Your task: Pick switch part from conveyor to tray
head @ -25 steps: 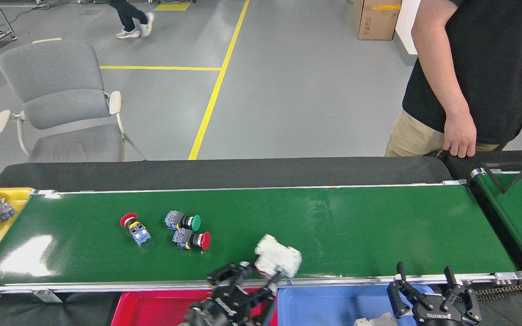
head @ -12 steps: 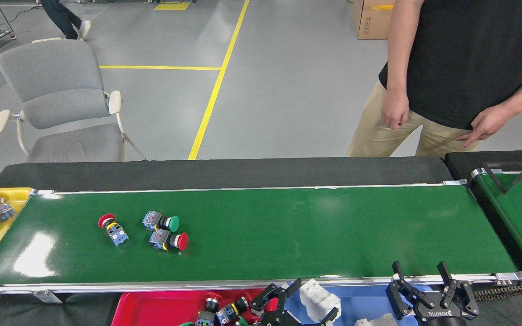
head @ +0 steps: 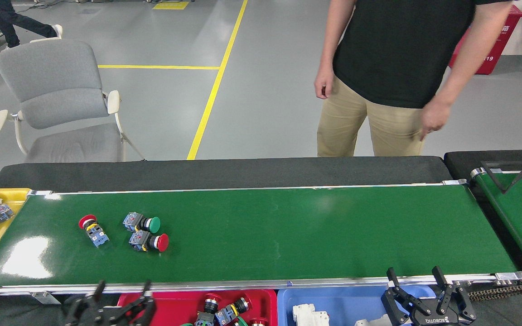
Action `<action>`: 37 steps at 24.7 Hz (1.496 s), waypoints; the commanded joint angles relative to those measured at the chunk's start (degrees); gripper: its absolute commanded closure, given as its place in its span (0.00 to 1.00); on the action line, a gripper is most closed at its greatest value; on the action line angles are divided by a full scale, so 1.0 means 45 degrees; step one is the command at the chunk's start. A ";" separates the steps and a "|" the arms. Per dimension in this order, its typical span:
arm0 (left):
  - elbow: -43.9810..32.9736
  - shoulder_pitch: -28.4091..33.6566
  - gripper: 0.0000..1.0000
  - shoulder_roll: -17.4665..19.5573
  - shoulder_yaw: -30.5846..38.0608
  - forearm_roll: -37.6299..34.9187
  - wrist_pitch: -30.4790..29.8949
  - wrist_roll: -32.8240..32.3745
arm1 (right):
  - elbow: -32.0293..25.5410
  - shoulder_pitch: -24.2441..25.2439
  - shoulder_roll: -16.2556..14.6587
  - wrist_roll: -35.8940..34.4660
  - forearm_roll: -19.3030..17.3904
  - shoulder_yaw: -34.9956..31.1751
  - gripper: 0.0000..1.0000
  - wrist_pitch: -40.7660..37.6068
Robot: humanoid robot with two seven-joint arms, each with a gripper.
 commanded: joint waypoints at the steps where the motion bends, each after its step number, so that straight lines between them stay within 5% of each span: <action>1: -0.0012 -0.0027 0.00 0.0027 0.0624 0.0256 -0.1124 0.0111 | -0.0199 -0.0065 -0.0317 -0.0016 0.0013 -0.0026 0.00 -0.0045; 7: 0.0535 -0.0593 0.00 0.0144 0.0448 0.0295 -0.1319 0.0013 | -0.0179 -0.0182 -0.0512 -0.0035 0.0013 0.0131 0.00 -0.0787; 21: 0.5339 -0.5124 0.00 0.1257 0.0136 0.0276 -0.1299 -0.0553 | -0.0179 -0.0241 -0.0473 0.0023 0.0013 0.0131 0.00 -0.0845; 32: 0.7410 -0.6277 0.00 0.1609 0.0253 0.0276 -0.0381 -0.0514 | -0.0179 -0.0260 -0.0473 0.0023 0.0013 0.0150 0.00 -0.0865; 34: 0.7683 -0.6413 0.04 0.1609 0.0136 0.0276 0.0205 -0.0455 | -0.0179 -0.0260 -0.0493 0.0023 0.0013 0.0189 0.00 -0.0865; 37: 0.7527 -0.6218 0.30 0.1531 0.0116 0.0373 -0.0206 -0.0397 | -0.0179 -0.0260 -0.0493 0.0023 0.0013 0.0189 0.00 -0.0865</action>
